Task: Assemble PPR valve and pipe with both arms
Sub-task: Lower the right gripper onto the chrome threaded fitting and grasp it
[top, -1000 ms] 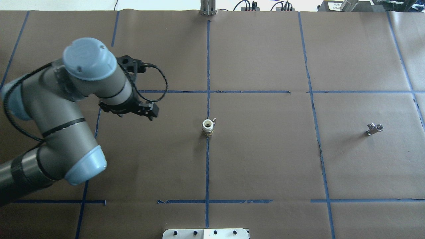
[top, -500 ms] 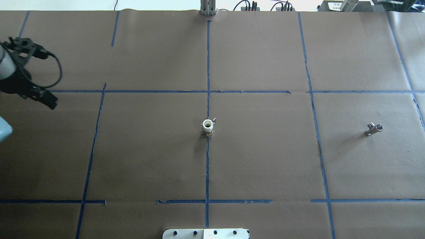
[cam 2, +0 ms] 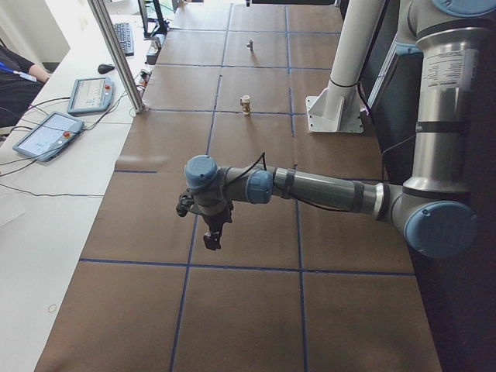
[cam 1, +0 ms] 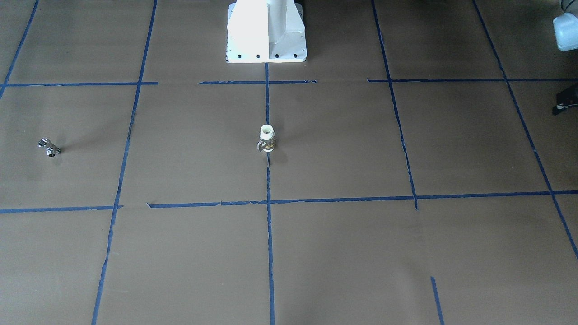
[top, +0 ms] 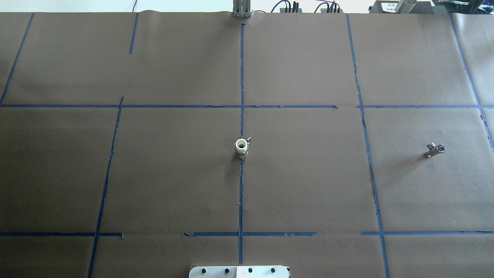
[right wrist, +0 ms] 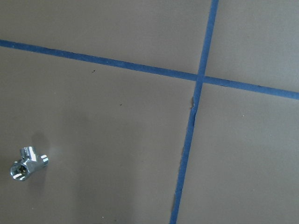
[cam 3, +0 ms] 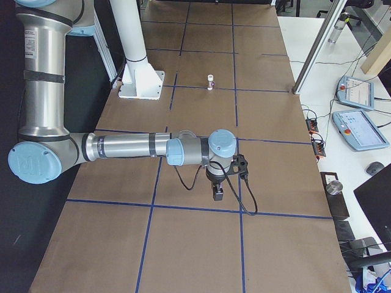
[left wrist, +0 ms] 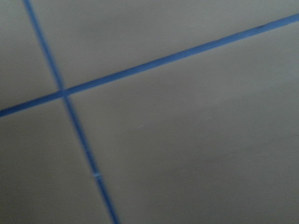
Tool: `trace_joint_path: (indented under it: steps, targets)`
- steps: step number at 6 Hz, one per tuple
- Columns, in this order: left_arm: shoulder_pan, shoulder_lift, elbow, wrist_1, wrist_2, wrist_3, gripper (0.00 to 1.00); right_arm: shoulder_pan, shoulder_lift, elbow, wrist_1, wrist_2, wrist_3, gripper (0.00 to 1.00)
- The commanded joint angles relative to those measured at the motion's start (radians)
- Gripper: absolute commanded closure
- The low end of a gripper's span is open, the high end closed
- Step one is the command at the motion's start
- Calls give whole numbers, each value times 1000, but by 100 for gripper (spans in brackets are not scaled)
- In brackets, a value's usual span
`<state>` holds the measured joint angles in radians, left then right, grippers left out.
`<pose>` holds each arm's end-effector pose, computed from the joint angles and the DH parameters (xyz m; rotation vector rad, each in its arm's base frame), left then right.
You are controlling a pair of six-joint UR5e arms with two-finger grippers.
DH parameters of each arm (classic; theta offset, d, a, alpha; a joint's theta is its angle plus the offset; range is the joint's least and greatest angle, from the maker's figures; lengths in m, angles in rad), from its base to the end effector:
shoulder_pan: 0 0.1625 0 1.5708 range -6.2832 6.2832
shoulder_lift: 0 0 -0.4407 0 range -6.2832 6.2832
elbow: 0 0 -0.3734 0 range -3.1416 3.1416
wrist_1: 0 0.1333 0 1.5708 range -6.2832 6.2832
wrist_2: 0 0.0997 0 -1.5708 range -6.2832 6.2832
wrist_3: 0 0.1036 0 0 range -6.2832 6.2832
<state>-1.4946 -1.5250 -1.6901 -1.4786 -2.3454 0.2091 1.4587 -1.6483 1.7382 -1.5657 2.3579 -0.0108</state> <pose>-0.0264 -0.4538 0.6512 0.0338 0.7764 0.2636 0.0099 -0.4479 0.6317 0.0502 -0.7908 -0.1538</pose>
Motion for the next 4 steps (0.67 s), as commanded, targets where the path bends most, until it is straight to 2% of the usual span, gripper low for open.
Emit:
trace_joint_path:
  steps: [1, 2, 3, 4]
  targets:
    - [-101, 58, 26, -5, -18, 59, 0, -104, 7, 36, 28, -3, 189, 0]
    - [-101, 60, 23, -20, -20, 61, 0, -171, -28, 29, 182, -8, 333, 0]
    - [-101, 60, 33, -40, -20, 61, 0, -258, -57, 15, 341, -49, 482, 0]
    - [-101, 60, 38, -57, -20, 61, 0, -334, -59, -12, 452, -70, 587, 0]
